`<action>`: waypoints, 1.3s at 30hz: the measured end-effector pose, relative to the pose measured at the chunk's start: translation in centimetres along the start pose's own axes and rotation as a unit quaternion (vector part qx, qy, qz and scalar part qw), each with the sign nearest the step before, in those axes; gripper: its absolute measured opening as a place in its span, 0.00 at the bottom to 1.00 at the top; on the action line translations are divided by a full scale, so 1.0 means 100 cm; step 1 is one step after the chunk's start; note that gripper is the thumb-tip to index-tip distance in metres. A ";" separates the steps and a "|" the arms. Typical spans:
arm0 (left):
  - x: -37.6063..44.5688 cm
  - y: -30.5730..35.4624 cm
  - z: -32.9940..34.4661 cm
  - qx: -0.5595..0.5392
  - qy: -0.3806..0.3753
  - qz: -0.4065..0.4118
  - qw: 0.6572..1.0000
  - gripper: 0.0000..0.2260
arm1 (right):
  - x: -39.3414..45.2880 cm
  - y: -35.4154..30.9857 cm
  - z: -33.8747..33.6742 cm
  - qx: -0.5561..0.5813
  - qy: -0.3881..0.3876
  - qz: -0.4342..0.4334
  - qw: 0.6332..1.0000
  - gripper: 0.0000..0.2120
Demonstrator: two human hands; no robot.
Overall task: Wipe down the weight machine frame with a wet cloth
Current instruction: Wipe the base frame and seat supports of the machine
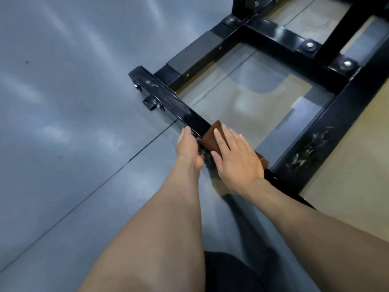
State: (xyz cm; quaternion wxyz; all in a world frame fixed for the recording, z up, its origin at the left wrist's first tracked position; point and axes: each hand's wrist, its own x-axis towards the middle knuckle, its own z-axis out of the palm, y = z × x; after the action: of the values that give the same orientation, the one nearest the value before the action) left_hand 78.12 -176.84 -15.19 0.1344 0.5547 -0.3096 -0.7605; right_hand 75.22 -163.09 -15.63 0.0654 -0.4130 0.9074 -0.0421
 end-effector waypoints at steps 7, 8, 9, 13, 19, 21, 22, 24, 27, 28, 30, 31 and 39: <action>-0.014 -0.009 -0.003 -0.153 0.019 -0.024 0.988 0.24 | 0.050 -0.022 -0.002 0.022 -0.017 -0.045 0.999 0.30; -0.017 -0.017 0.000 -0.173 0.030 -0.028 0.984 0.25 | 0.056 -0.024 -0.003 0.027 -0.018 -0.050 0.998 0.30; -0.020 -0.024 0.003 -0.198 0.039 -0.036 0.979 0.26 | 0.063 -0.027 -0.004 0.037 -0.021 -0.056 0.998 0.30; -0.044 -0.043 0.008 -0.183 0.072 -0.082 0.977 0.25 | 0.093 -0.035 -0.007 0.081 -0.051 -0.089 0.991 0.30; -0.044 -0.039 0.009 0.040 0.112 -0.067 0.991 0.20 | 0.119 -0.018 -0.020 0.166 -0.196 -0.086 0.963 0.32; -0.040 -0.034 0.013 0.189 0.091 -0.051 0.976 0.22 | 0.106 -0.008 -0.020 0.179 -0.225 -0.071 0.955 0.31; -0.040 -0.034 0.016 0.212 0.085 -0.050 0.972 0.23 | 0.101 -0.003 -0.022 0.194 -0.239 -0.064 0.949 0.31; -0.051 -0.037 0.024 0.222 0.078 -0.033 0.971 0.24 | 0.098 0.008 -0.024 0.232 -0.256 -0.062 0.936 0.31; -0.065 -0.061 0.050 0.186 0.150 0.016 0.971 0.34 | 0.103 0.016 -0.021 0.232 -0.231 -0.095 0.940 0.32; -0.065 -0.071 0.058 0.164 0.188 0.034 0.968 0.41 | 0.105 0.017 -0.020 0.229 -0.225 -0.104 0.941 0.32; -0.063 -0.084 0.066 0.141 0.249 0.052 0.957 0.48 | 0.107 0.017 -0.018 0.218 -0.222 -0.120 0.943 0.32; -0.057 -0.089 0.067 0.129 0.271 0.061 0.952 0.49 | 0.108 0.016 -0.015 0.212 -0.214 -0.133 0.944 0.32; -0.037 -0.093 0.074 0.128 0.283 0.092 0.946 0.57 | 0.146 -0.030 -0.008 0.071 -0.077 -0.154 0.983 0.31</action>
State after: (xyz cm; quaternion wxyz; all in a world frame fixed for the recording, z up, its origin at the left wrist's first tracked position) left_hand 73.86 -165.30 -16.75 0.2134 0.7288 -0.4034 -0.5106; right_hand 67.88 -176.05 -15.72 0.1570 -0.5439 0.8201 -0.0837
